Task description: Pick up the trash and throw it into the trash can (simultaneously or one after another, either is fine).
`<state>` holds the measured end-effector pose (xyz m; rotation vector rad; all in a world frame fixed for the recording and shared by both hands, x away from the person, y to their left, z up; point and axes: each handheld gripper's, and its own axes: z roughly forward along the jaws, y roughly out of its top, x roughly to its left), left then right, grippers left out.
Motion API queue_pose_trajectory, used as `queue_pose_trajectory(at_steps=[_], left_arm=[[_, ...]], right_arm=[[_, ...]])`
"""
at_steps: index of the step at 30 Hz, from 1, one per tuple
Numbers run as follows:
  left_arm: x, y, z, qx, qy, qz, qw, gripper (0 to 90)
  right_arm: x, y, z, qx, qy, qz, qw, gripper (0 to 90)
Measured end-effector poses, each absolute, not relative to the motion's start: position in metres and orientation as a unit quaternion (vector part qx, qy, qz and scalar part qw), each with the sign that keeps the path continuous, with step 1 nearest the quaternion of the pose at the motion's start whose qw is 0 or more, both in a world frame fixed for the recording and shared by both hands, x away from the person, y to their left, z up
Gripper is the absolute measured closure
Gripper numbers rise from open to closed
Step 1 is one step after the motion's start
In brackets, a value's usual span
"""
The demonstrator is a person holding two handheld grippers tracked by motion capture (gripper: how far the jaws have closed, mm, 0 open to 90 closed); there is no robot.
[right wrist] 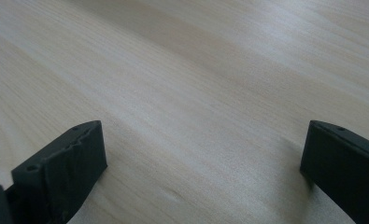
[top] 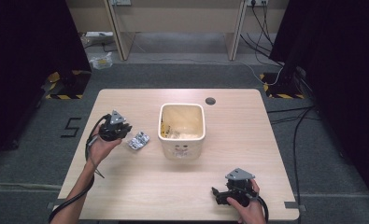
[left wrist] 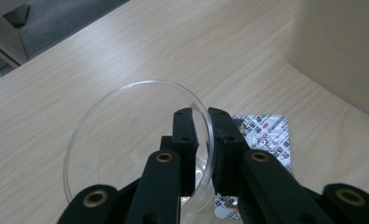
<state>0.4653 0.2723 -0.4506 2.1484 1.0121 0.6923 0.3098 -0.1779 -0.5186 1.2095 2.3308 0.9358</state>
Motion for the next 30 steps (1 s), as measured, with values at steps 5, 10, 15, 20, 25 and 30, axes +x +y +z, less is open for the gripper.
queue_pose_trajectory(at_steps=[5, 10, 15, 20, 25, 30], left_arm=[[0.462, 0.276, -0.444, 0.814, 0.389, 0.271, 0.337, 81.6], [0.460, 0.281, -0.440, 0.812, 0.389, 0.267, 0.343, 81.5], [0.457, 0.285, -0.436, 0.808, 0.392, 0.268, 0.350, 81.4], [0.455, 0.287, -0.430, 0.808, 0.389, 0.271, 0.350, 81.4], [0.453, 0.286, -0.426, 0.812, 0.383, 0.274, 0.343, 81.3], [0.450, 0.285, -0.419, 0.813, 0.377, 0.269, 0.354, 81.3]], right_arm=[[0.310, -0.178, -0.519, 0.427, 0.823, 0.330, 0.177, 0.4], [0.310, -0.178, -0.519, 0.426, 0.823, 0.331, 0.177, 0.3], [0.310, -0.178, -0.519, 0.426, 0.823, 0.331, 0.177, 0.4], [0.310, -0.178, -0.519, 0.426, 0.823, 0.331, 0.177, 0.4], [0.310, -0.178, -0.519, 0.426, 0.823, 0.331, 0.177, 0.4], [0.310, -0.178, -0.519, 0.427, 0.823, 0.330, 0.177, 0.4]])
